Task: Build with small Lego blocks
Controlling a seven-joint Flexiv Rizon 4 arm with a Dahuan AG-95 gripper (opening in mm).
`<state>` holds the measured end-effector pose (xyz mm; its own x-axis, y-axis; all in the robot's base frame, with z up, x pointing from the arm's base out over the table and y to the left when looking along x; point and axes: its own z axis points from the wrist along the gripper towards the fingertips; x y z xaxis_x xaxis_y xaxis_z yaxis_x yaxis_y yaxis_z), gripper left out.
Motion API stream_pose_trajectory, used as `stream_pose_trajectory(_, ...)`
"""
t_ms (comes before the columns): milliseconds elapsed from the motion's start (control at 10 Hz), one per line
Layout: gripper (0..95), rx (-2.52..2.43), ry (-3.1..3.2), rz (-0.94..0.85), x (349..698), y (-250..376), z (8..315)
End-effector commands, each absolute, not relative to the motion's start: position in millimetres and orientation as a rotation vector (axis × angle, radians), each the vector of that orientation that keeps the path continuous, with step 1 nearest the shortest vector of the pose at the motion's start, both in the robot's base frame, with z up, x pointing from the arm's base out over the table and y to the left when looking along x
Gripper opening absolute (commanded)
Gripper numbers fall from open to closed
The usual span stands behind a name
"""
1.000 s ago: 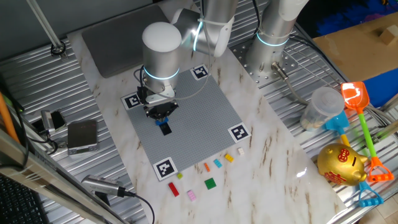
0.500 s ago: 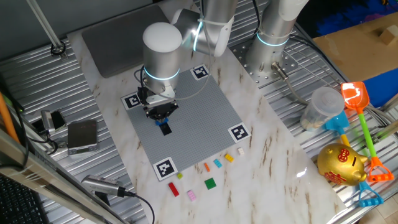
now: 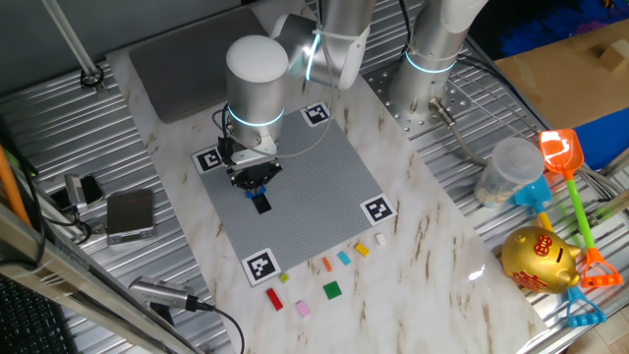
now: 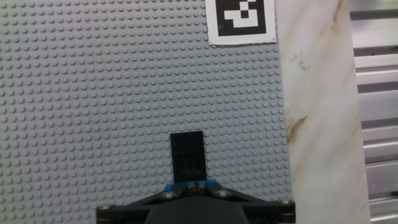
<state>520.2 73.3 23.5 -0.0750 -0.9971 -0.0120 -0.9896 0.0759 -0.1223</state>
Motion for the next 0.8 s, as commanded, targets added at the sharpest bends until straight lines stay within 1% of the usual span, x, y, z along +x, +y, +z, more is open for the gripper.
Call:
stream_pose_trajectory(100,0.0,-2.068,2.243,-0.138,520.1,73.9,16.7)
stream_pose_trajectory(800,0.0,-1.997,2.309,-0.146,510.6,80.7,37.2)
